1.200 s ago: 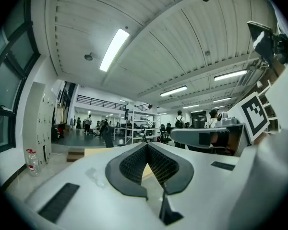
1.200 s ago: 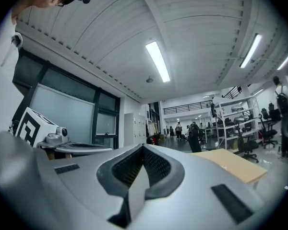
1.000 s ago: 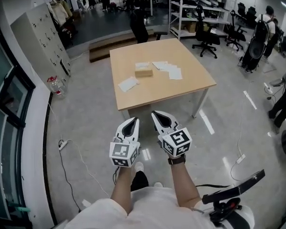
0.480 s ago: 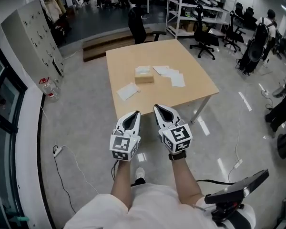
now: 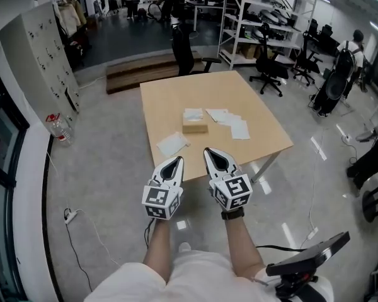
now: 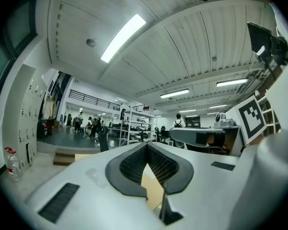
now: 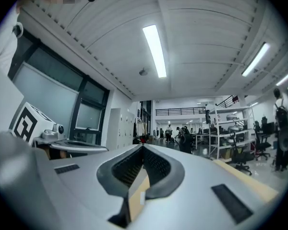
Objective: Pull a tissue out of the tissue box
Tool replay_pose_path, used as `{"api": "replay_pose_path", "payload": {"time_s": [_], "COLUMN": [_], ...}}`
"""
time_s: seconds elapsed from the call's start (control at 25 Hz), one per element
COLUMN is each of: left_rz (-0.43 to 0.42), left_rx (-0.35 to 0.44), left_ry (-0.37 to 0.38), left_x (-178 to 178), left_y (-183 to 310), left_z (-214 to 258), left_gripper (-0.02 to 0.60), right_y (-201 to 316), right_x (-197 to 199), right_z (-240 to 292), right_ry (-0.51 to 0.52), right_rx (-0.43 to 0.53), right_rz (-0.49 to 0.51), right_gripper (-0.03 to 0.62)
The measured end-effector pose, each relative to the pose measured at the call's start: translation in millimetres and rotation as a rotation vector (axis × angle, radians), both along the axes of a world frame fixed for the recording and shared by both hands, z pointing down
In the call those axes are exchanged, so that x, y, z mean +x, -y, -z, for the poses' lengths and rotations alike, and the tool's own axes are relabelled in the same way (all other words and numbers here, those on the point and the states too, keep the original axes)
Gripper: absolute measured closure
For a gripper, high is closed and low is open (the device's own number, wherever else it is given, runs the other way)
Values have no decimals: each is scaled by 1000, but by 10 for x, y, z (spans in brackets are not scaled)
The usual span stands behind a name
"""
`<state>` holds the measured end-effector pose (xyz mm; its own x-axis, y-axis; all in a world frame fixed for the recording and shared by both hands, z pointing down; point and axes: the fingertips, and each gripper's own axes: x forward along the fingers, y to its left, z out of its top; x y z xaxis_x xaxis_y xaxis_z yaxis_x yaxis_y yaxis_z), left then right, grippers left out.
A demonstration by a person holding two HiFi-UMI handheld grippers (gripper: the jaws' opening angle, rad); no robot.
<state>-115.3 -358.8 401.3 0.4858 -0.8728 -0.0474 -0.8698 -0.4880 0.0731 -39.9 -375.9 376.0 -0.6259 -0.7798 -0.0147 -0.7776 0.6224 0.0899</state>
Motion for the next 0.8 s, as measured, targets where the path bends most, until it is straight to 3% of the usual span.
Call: {"api": "replay_pose_path", "payload": {"time_s": [0.2, 0.4, 0.6, 0.8], "left_rz": [-16, -27, -2, 13], "left_rx": [-12, -26, -10, -37], "left_ry": [-31, -27, -9, -13], "left_x": [-143, -102, -90, -27], "left_y": [344, 745, 1361, 2189], "left_z": [-87, -306, -402, -424], "left_gripper": [580, 580, 578, 578], "right_y": [286, 683, 1384, 2192], "right_x": [-113, 40, 68, 36], "right_z": [-170, -392, -496, -544], "right_ry": [-8, -2, 4, -5], "right_rx": [-31, -64, -56, -82], "right_rz": [-14, -64, -93, -50], "right_gripper": [600, 600, 599, 599]}}
